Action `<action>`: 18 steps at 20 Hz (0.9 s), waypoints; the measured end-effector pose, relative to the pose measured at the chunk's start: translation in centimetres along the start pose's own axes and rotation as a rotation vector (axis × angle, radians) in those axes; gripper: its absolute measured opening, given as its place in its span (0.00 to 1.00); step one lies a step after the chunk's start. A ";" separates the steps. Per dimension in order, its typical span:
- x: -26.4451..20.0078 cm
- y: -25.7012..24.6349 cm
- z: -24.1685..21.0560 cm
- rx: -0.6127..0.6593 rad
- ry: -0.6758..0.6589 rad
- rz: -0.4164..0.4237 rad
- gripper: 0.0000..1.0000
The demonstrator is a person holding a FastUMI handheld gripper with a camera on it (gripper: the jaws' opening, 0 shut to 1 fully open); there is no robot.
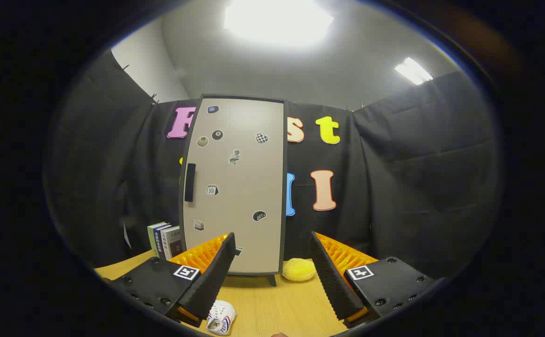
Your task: Open the shoe cabinet door, grab the shoes and put them into the shoe cabinet, then close the shoe cabinet door.
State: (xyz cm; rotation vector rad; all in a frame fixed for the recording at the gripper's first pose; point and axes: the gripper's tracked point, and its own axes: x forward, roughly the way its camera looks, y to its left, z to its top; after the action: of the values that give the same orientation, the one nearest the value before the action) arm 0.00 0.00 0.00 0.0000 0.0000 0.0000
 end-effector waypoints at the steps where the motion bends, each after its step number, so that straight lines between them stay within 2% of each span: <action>1: 0.0 0.2 0.0 -0.001 0.003 0.001 0.98; 18: 1.5 3.3 -0.4 0.008 0.046 0.049 0.98</action>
State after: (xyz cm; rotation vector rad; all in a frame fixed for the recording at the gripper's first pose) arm 1.52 3.27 -0.40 0.0083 0.0461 0.0494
